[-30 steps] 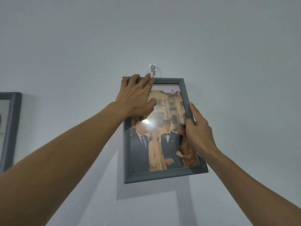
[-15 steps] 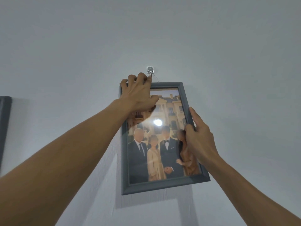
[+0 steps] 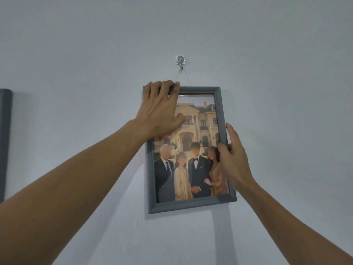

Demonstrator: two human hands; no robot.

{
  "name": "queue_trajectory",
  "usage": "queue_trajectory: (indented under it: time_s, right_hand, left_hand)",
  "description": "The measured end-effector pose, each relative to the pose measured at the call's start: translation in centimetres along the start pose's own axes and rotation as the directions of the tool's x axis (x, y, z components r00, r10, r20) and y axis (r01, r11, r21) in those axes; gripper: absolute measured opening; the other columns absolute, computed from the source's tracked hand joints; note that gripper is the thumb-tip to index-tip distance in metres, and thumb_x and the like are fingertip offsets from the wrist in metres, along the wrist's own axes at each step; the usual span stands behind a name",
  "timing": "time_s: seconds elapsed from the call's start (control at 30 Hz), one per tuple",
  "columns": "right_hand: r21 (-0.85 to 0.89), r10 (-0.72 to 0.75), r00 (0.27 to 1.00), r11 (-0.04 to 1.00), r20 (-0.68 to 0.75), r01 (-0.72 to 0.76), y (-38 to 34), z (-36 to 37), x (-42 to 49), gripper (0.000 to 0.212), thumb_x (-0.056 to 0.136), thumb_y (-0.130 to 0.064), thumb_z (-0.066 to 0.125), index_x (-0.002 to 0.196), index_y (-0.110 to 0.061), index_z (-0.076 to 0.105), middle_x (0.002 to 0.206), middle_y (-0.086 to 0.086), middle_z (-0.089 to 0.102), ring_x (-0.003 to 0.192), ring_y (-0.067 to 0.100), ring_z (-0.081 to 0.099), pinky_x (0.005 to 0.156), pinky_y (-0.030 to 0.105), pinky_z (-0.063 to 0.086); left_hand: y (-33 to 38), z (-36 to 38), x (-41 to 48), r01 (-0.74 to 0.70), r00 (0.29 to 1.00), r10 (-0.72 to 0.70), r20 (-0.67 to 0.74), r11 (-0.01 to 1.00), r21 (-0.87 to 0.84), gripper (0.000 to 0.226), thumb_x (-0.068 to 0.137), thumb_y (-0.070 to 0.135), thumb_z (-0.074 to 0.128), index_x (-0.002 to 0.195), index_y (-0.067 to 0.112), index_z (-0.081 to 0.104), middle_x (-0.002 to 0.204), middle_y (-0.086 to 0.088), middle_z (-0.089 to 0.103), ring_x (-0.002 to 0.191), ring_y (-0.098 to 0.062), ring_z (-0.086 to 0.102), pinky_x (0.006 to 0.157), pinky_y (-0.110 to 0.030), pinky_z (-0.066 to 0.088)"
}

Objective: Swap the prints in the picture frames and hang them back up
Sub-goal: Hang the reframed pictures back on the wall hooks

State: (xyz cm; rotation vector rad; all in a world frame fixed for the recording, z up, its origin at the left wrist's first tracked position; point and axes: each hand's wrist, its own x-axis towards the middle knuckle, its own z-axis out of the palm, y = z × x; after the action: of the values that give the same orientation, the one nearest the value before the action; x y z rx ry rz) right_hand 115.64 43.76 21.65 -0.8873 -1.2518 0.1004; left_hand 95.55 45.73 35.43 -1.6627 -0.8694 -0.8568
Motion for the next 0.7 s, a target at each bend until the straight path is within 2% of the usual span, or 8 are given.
queue_trajectory:
  time_s: [0.07, 0.17, 0.3, 0.37, 0.47, 0.57, 0.63, 0.7]
  right_hand:
    - [0.005, 0.009, 1.000, 1.000, -0.019, -0.009, 0.1, 0.0, -0.1, 0.043, 0.105, -0.020, 0.044, 0.145, -0.031, 0.034, 0.104, -0.008, 0.065, 0.088, 0.014, 0.067, 0.068, 0.021, 0.056]
    - [-0.004, 0.010, 0.999, 1.000, -0.032, -0.010, 0.1, 0.2, -0.5, 0.035, 0.104, -0.022, 0.045, 0.138, -0.026, 0.040, 0.114, 0.001, 0.065, 0.094, 0.014, 0.066, 0.069, 0.017, 0.052]
    - [-0.081, -0.037, 0.997, 0.996, -0.072, 0.031, -0.2, 0.6, -1.1, 0.038, 0.103, -0.019, 0.049, 0.141, -0.022, 0.044, 0.121, 0.000, 0.064, 0.103, 0.016, 0.063, 0.077, 0.014, 0.050]
    - [-0.118, -0.051, 0.993, 0.992, -0.105, 0.039, -0.2, 0.7, -1.0, 0.038, 0.102, -0.019, 0.051, 0.140, -0.021, 0.048, 0.116, 0.001, 0.066, 0.097, 0.015, 0.064, 0.074, 0.013, 0.052]
    - [-0.161, -0.059, 0.988, 0.986, -0.146, 0.035, 0.3, 0.5, -0.5, 0.042, 0.100, -0.023, 0.054, 0.142, -0.020, 0.051, 0.104, 0.006, 0.068, 0.084, 0.015, 0.068, 0.073, 0.023, 0.059]
    - [-0.157, -0.049, 0.990, 0.987, -0.129, 0.028, 0.4, 0.4, -0.5, 0.044, 0.100, -0.022, 0.056, 0.144, -0.022, 0.049, 0.097, 0.001, 0.068, 0.076, 0.007, 0.065, 0.062, 0.007, 0.047]
    - [-0.164, -0.035, 0.990, 0.986, -0.134, 0.012, 0.3, 0.4, -0.4, 0.047, 0.099, -0.021, 0.058, 0.145, -0.023, 0.046, 0.094, -0.002, 0.064, 0.075, 0.005, 0.062, 0.061, 0.005, 0.042]
    - [-0.161, -0.022, 0.990, 0.987, -0.141, -0.001, 0.4, 0.4, -0.3, 0.046, 0.099, -0.022, 0.059, 0.142, -0.025, 0.047, 0.098, 0.002, 0.065, 0.081, 0.011, 0.064, 0.062, 0.008, 0.041]
  left_hand:
    - [-0.1, 0.1, -0.8, -0.024, 1.000, 0.024, 0.001, 1.000, 0.018, 0.087, 0.081, 0.059, 0.034, 0.148, 0.004, 0.028, 0.146, -0.015, 0.032, 0.134, -0.036, 0.029, 0.113, -0.052, 0.018]
    - [-0.2, 0.3, -1.8, -0.036, 0.999, 0.036, 0.037, 0.999, 0.016, 0.088, 0.085, 0.063, 0.034, 0.153, 0.008, 0.023, 0.159, -0.017, 0.018, 0.145, -0.038, 0.016, 0.117, -0.054, 0.012]
    - [0.0, 0.4, -3.2, -0.028, 0.996, 0.026, 0.083, 0.999, 0.015, 0.087, 0.084, 0.067, 0.034, 0.154, 0.016, 0.024, 0.162, -0.015, 0.010, 0.148, -0.039, 0.010, 0.117, -0.060, 0.010]
    - [0.1, 0.4, -4.2, -0.031, 0.995, 0.028, 0.098, 0.999, 0.035, 0.088, 0.085, 0.073, 0.031, 0.153, 0.018, 0.025, 0.162, -0.015, 0.011, 0.147, -0.039, 0.011, 0.116, -0.061, 0.011]
    - [0.2, 0.4, -5.8, -0.040, 0.988, 0.035, 0.148, 0.999, 0.031, 0.093, 0.083, 0.077, 0.026, 0.155, 0.019, 0.018, 0.162, -0.014, 0.008, 0.147, -0.039, 0.008, 0.117, -0.062, 0.011]
    - [0.1, 0.5, -6.8, -0.053, 0.982, 0.049, 0.180, 0.998, 0.015, 0.097, 0.083, 0.078, 0.031, 0.156, 0.017, 0.014, 0.163, -0.014, 0.003, 0.148, -0.039, 0.004, 0.119, -0.058, 0.012]
    - [0.1, 0.6, -7.1, -0.052, 0.981, 0.050, 0.189, 0.999, 0.008, 0.097, 0.085, 0.076, 0.039, 0.157, 0.016, 0.013, 0.164, -0.015, 0.001, 0.149, -0.039, 0.002, 0.120, -0.056, 0.011]
    - [0.3, 0.5, -7.1, -0.046, 0.980, 0.045, 0.194, 0.999, -0.001, 0.097, 0.086, 0.074, 0.044, 0.157, 0.016, 0.011, 0.164, -0.015, -0.001, 0.149, -0.038, -0.001, 0.120, -0.054, 0.010]
